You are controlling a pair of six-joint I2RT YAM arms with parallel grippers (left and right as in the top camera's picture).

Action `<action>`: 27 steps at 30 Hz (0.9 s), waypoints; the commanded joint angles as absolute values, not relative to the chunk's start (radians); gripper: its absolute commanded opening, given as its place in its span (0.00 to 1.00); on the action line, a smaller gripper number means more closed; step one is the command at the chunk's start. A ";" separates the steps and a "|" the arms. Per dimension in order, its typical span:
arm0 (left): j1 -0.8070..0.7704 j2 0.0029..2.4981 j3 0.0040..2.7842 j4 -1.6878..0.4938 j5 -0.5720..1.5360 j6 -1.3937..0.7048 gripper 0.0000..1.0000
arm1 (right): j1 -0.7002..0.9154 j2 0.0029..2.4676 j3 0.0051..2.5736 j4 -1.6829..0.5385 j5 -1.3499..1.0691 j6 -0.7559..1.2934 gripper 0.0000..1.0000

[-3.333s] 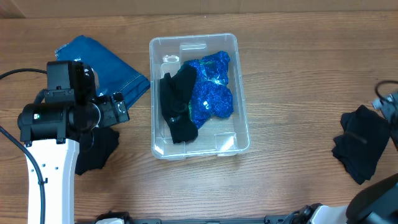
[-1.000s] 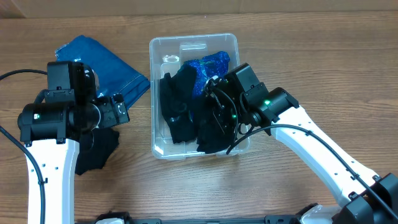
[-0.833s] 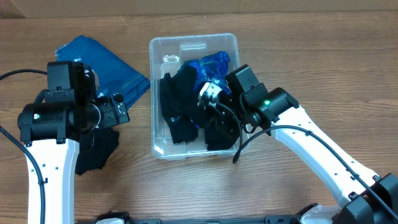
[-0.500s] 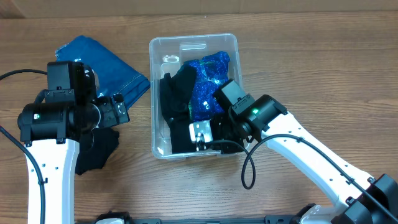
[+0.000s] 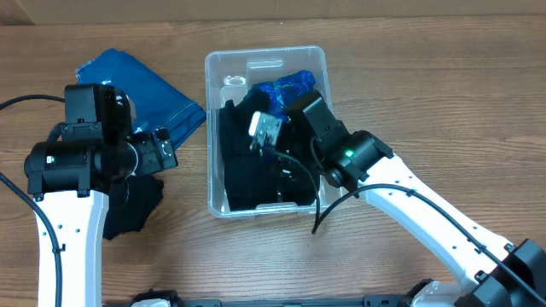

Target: Pack container

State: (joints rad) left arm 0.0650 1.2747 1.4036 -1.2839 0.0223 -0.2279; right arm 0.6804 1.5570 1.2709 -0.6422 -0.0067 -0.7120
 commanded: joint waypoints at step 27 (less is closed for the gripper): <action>0.630 1.437 1.100 -1.121 -0.093 -0.542 1.00 | 0.100 1.360 1.406 -1.078 0.086 0.213 1.00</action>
State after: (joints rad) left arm 0.5285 1.3758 1.2423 -1.1973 -0.0734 -0.5156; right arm 0.1032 1.3663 1.4006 -1.0779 0.1295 0.2016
